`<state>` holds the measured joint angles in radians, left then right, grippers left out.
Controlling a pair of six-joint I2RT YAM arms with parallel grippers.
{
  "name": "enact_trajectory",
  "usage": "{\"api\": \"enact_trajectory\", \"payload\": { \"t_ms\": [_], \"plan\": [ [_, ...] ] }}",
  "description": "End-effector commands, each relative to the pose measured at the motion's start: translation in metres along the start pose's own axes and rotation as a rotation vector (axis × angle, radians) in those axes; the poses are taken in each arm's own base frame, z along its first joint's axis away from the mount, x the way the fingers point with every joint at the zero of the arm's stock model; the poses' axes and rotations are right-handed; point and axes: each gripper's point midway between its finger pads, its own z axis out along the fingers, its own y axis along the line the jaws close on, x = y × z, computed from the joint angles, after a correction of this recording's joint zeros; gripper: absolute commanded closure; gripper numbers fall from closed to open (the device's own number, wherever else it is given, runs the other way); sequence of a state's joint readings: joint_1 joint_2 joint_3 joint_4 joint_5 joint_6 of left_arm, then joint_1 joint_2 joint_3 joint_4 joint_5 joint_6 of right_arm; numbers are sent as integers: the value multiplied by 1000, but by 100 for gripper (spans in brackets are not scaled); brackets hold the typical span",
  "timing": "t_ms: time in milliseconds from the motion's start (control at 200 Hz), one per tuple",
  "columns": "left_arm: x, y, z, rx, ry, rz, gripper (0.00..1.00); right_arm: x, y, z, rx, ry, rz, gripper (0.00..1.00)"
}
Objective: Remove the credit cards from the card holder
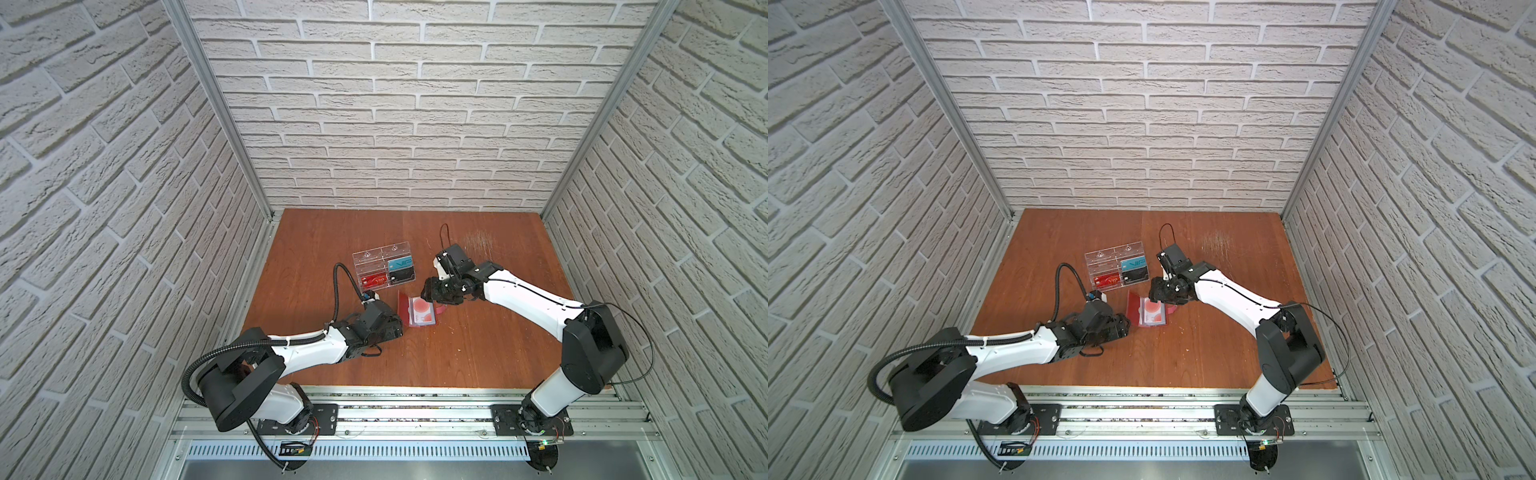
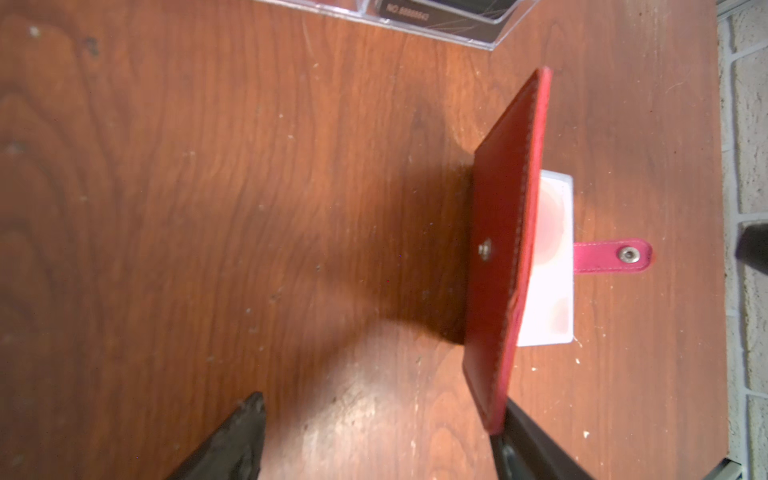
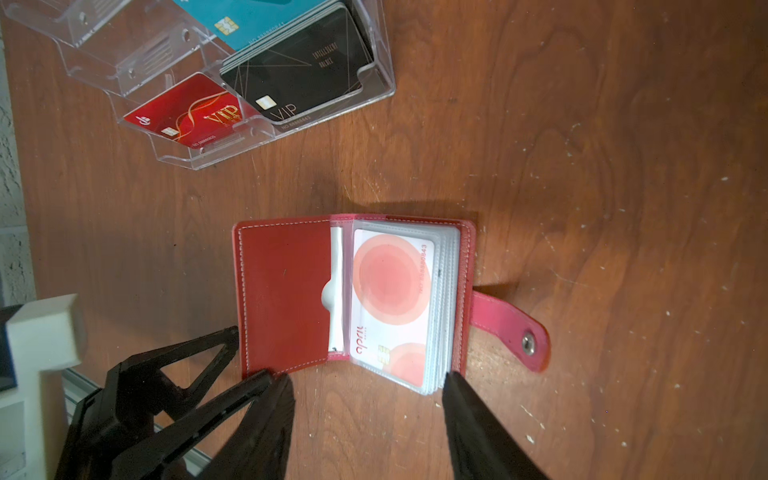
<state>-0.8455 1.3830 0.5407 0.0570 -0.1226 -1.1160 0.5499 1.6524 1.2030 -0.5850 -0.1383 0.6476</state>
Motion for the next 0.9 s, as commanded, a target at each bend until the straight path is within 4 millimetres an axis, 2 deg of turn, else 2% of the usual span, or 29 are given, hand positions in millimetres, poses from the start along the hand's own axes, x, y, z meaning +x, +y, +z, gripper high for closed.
{"api": "enact_trajectory", "payload": {
  "t_ms": [0,255,350,485,680,895],
  "plan": [
    [-6,15,-3,-35,-23,-25,17,2,-2,15,22,29,-8,43],
    [-27,8,-5,-14,-31,-45,14,15,-18,44,64,86,-4,50],
    [-41,-7,-5,25,-31,-56,13,17,-21,50,71,92,1,51],
    [-61,-33,-13,75,-52,-49,12,22,-27,59,85,108,4,61],
    [-86,-67,-36,215,-88,-133,10,25,-29,63,90,112,7,61],
    [-104,-100,-60,406,-99,-283,8,27,-29,65,70,105,25,61]
  ]
}}
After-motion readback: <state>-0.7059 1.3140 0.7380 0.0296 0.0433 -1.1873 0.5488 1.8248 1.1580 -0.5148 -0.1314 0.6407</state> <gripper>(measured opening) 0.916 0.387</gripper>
